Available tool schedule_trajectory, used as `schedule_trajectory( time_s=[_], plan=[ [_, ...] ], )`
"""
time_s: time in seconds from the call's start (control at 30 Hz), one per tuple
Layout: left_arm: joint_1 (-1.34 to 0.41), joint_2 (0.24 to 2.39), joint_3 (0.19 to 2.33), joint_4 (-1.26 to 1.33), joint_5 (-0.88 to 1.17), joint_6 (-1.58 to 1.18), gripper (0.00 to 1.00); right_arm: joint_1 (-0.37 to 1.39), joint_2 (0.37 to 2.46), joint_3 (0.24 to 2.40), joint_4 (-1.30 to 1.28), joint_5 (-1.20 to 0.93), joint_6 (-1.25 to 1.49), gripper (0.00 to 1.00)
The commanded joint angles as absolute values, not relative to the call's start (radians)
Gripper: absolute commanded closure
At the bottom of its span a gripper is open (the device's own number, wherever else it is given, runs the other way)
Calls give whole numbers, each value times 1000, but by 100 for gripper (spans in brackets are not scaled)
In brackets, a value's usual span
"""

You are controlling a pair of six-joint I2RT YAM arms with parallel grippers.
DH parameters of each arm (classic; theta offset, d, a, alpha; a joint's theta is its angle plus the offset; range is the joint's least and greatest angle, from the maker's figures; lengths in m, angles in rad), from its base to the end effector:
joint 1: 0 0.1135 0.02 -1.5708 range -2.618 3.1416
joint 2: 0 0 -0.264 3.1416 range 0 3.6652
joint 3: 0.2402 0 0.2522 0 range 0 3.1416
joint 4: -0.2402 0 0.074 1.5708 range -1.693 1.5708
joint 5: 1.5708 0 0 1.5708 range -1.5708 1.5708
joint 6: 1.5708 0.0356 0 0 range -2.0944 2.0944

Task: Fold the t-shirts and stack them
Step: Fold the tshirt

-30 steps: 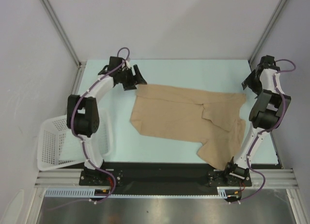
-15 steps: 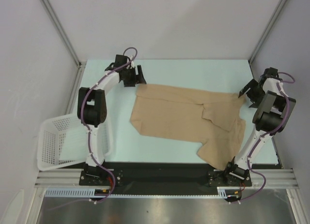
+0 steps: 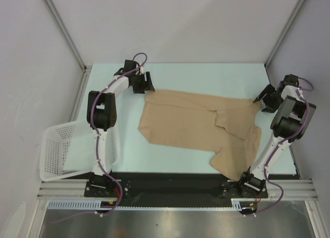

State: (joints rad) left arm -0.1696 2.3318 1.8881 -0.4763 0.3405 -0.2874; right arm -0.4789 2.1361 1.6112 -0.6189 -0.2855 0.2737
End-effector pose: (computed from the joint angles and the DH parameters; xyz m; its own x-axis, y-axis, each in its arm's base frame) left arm 0.5048 -0.0985 0.1681 -0.8536 -0.1249 -0.5057 0.1215 0.8963 -0.4265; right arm 0.4024 -0.1977 0.1671 -0.6862 0.6485 -0.3294 0.5444 0.7582 0.3587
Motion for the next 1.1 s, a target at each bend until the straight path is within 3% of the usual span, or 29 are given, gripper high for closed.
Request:
schedule_trajectory(
  time_s=[0.0, 0.27, 0.43, 0.53, 0.63, 0.67, 0.73, 0.77, 1.07],
  plan=[
    [-164, 2358, 1921, -460, 377, -271, 28, -479, 2166, 1631, -597, -330, 241, 27],
    [-164, 2375, 1913, -466, 405, -284, 32, -465, 2190, 1647, -604, -328, 233, 35],
    [-161, 2410, 1948, -476, 393, -298, 40, -443, 2210, 1660, -601, -324, 241, 46],
    [-156, 2428, 1970, -482, 387, -319, 53, -422, 2217, 1666, -600, -308, 245, 53],
    [-146, 2419, 1953, -454, 377, -354, 71, -400, 2223, 1680, -597, -279, 252, 74],
    [-141, 2415, 1936, -436, 364, -362, 87, -393, 2223, 1689, -588, -278, 261, 86],
    [-134, 2399, 1922, -426, 325, -379, 100, -384, 2227, 1698, -580, -252, 271, 95],
    [-129, 2393, 1916, -410, 315, -383, 100, -377, 2229, 1710, -565, -244, 284, 100],
    [-87, 2388, 1986, -351, 207, -425, 100, -308, 2307, 1879, -511, -204, 362, 100]
  ],
)
